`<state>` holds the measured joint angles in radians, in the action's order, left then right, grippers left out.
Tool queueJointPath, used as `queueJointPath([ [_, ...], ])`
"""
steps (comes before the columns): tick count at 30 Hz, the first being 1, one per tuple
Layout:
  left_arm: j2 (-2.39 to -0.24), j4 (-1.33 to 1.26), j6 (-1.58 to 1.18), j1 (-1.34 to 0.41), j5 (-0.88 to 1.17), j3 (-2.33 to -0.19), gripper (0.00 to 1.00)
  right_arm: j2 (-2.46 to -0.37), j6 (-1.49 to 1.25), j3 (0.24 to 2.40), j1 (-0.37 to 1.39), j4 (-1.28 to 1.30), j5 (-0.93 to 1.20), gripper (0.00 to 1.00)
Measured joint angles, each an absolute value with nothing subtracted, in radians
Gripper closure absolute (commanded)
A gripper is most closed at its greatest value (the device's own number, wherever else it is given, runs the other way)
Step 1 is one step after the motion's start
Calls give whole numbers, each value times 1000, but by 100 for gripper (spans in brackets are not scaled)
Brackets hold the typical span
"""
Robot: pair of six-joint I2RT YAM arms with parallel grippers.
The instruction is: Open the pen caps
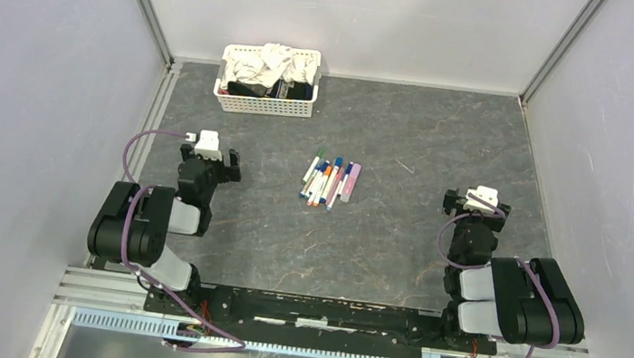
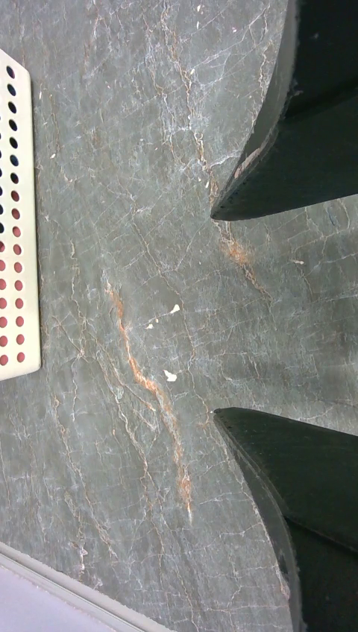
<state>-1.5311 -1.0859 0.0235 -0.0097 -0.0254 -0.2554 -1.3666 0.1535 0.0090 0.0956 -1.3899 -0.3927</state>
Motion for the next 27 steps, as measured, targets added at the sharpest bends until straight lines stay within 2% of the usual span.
queueJointPath([
  [13, -1521, -1055, 22, -10, -32, -264, 0, -1335, 150, 9, 100, -1362, -401, 2],
  [17, -1494, -698, 30, -8, -42, -482, 0, -1222, 136, 30, 126, -1167, -451, 2],
  [21, -1491, -387, 52, 17, -15, -763, 0, -1158, 24, 176, 131, -879, -477, 2],
  [27, -1422, -64, 64, 79, 59, -889, 0, -1128, -228, 442, 130, -530, -426, 2],
])
